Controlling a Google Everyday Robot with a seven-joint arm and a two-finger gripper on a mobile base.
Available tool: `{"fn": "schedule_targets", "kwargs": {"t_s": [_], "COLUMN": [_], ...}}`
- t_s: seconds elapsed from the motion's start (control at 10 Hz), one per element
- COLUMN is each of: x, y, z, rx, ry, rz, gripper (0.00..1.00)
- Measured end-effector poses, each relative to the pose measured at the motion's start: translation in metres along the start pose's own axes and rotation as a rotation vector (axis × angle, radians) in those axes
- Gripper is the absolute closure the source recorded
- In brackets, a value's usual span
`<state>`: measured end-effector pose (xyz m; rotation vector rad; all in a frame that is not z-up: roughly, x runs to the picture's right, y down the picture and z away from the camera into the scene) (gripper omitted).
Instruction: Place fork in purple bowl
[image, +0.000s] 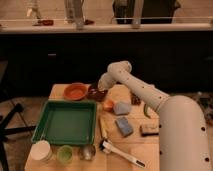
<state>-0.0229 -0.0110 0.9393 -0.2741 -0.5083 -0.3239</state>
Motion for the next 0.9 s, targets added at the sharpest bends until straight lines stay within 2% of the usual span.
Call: {"fn": "schedule_targets", "kwargs": {"t_s": [0.2, 0.3, 0.9], "x": [0.0001, 0.0001, 0.0001], "y": [0.0001, 0.0003, 0.0005], "z": [-0.0001, 0.0, 0.0004], "rx": [0.0, 0.0, 0.0], "ry": [0.0, 0.0, 0.0], "rz": [0.0, 0.0, 0.0], "gripper": [0.27, 0.22, 0.2]}}
